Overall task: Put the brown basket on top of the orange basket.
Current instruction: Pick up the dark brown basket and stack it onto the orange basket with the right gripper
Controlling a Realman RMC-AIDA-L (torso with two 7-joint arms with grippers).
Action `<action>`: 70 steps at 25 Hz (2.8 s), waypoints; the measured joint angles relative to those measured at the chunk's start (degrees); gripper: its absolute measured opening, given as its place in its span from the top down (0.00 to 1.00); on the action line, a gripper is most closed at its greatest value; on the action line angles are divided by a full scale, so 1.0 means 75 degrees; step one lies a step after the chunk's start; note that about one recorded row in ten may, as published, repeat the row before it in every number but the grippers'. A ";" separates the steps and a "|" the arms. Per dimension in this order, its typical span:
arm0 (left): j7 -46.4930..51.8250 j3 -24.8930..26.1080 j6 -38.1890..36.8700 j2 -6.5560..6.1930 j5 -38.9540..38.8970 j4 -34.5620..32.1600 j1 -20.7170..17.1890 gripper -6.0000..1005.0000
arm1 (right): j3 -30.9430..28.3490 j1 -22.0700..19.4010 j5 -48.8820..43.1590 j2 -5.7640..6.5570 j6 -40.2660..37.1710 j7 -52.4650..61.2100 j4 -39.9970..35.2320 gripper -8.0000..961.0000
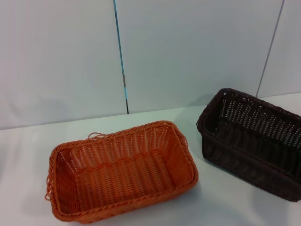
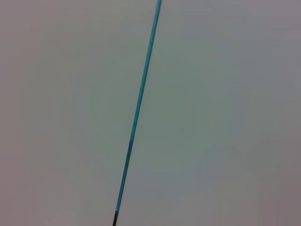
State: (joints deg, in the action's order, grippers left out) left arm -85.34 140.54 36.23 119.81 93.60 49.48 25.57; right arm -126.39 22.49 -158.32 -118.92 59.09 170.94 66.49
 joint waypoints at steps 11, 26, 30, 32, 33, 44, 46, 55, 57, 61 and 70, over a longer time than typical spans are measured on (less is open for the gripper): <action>0.0000 0.0000 -0.0015 -0.0003 0.0000 0.0001 0.0000 0.12 | -0.0177 -0.0089 0.0081 0.0012 0.0156 -0.0007 0.0513 0.83; 0.0000 0.0000 -0.0014 0.0006 0.0000 0.0019 0.0000 0.12 | -0.0510 -0.0150 0.0100 0.0001 0.0519 -0.0012 0.1326 0.84; 0.0000 0.0000 -0.0014 0.0008 0.0000 0.0023 0.0000 0.12 | -0.0687 -0.0165 0.0193 -0.0007 0.0659 -0.0013 0.1588 0.84; 0.0000 0.0000 -0.0014 0.0010 0.0000 0.0018 0.0000 0.12 | -0.0815 -0.0166 0.0289 -0.0002 0.0718 -0.0013 0.1671 0.84; 0.0000 0.0000 -0.0014 0.0010 0.0000 0.0016 0.0000 0.12 | -0.0881 -0.0169 0.0342 0.0002 0.0744 -0.0013 0.1714 0.84; 0.0000 0.0000 -0.0025 0.0032 0.0000 0.0029 0.0012 0.12 | -0.1545 -0.0187 0.0594 0.0012 0.1017 -0.0016 0.2133 0.84; 0.0000 0.0000 -0.0025 0.0033 0.0001 0.0029 0.0012 0.12 | -0.1679 -0.0187 0.0671 0.0018 0.1080 -0.0048 0.2236 0.84; 0.0000 0.0000 -0.0008 0.0033 0.0001 0.0026 0.0024 0.12 | -0.2086 -0.0178 0.0835 0.0028 0.1447 -0.0080 0.3035 0.84; 0.0000 0.0000 -0.0001 0.0033 0.0001 0.0025 0.0024 0.12 | -0.2181 -0.0145 0.0837 0.0040 0.1563 -0.0081 0.3229 0.84; 0.0001 0.0000 0.0021 0.0033 0.0001 0.0025 0.0024 0.12 | -0.2275 -0.0082 0.0890 0.0123 0.1792 -0.0047 0.3553 0.84; 0.0026 -0.0058 0.0044 0.0045 0.0015 0.0049 0.0001 0.12 | -0.2305 0.0258 0.1265 0.0332 0.2202 0.0017 0.3798 0.84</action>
State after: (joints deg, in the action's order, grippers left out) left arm -85.14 140.10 36.56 120.15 93.71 49.85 25.58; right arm -143.68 24.43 -148.83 -116.43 75.61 171.07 94.98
